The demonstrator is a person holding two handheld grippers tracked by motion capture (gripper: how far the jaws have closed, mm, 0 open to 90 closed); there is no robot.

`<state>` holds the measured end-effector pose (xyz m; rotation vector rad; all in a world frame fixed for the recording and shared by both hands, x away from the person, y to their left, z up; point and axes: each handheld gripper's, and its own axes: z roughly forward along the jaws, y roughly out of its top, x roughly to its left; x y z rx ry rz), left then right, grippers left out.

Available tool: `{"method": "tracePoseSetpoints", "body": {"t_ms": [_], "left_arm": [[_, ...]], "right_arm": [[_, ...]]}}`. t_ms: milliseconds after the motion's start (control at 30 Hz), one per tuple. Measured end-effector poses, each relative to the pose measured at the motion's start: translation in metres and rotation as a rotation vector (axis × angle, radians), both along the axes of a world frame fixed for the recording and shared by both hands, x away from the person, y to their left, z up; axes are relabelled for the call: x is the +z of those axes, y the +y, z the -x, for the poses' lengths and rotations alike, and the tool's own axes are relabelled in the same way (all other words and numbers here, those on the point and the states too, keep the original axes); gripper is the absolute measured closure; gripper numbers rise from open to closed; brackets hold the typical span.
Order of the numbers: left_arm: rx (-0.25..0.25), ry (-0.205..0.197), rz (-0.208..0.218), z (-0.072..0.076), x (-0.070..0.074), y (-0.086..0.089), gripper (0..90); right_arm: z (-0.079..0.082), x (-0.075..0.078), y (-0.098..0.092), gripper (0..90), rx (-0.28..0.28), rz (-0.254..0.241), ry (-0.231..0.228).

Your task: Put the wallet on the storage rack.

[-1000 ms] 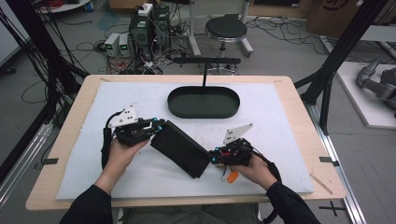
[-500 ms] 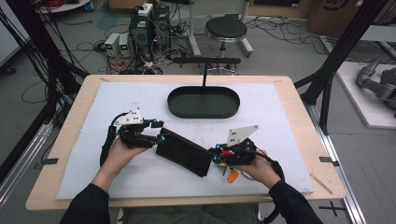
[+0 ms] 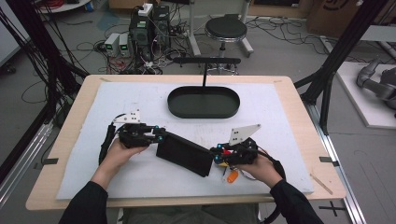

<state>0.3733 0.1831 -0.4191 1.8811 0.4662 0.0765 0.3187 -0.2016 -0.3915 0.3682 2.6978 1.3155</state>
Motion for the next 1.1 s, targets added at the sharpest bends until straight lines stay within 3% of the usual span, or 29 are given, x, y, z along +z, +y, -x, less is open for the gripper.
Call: {"method": "tracePoseSetpoints", "body": {"t_ms": [100,167,200,233,267,300,333,433,567,633,667,767,900,1000,1033,1100], "left_arm": [[-0.001,-0.010,0.011,0.003,0.000,0.002,71.4],[-0.004,-0.028,0.021,0.006,0.000,0.003,72.9],[-0.003,-0.029,0.026,0.007,0.000,0.004,72.9],[-0.001,-0.030,0.038,0.008,-0.001,0.004,73.2],[-0.001,-0.032,0.046,0.009,-0.001,0.005,73.6],[-0.001,-0.035,0.051,0.010,-0.002,0.006,73.6],[-0.002,-0.038,0.064,0.012,-0.002,0.006,74.0],[-0.012,-0.057,0.082,0.014,-0.002,0.007,74.2],[-0.018,-0.080,0.098,0.016,-0.002,0.007,74.4],[-0.020,-0.083,0.109,0.017,-0.001,0.006,74.5],[-0.019,-0.084,0.115,0.017,-0.001,0.006,74.6],[-0.029,-0.101,0.137,0.019,0.001,0.006,74.5],[-0.031,-0.125,0.130,0.022,0.004,0.000,70.3],[-0.026,-0.119,0.100,0.021,0.006,-0.003,61.2],[-0.030,-0.104,0.105,0.020,0.006,-0.004,55.6],[-0.040,-0.117,0.111,0.021,0.007,-0.004,52.4]], "right_arm": [[-0.002,-0.002,-0.001,74.8,-0.009,-0.007,0.016],[-0.005,-0.006,-0.004,67.3,-0.033,-0.029,0.072],[-0.005,-0.006,-0.004,67.3,-0.033,-0.029,0.072],[-0.007,-0.007,-0.005,62.8,-0.043,-0.036,0.080],[-0.010,-0.009,-0.009,50.0,-0.079,-0.079,0.122],[-0.010,-0.009,-0.009,50.0,-0.079,-0.079,0.122],[-0.014,-0.011,-0.012,47.4,-0.107,-0.111,0.169],[-0.016,-0.014,-0.012,42.1,-0.127,-0.116,0.202],[-0.017,-0.022,-0.004,43.2,-0.122,-0.098,0.265],[-0.017,-0.027,0.002,56.5,-0.099,-0.081,0.301],[-0.017,-0.028,0.004,66.3,-0.075,-0.077,0.304],[-0.015,-0.024,0.002,73.6,-0.054,-0.094,0.291],[-0.015,-0.015,-0.007,75.7,-0.050,-0.109,0.226],[-0.014,-0.007,-0.011,76.1,-0.032,-0.093,0.187],[-0.013,-0.005,-0.013,76.1,-0.031,-0.089,0.172],[-0.012,0.001,-0.015,76.2,-0.029,-0.087,0.146]]}}
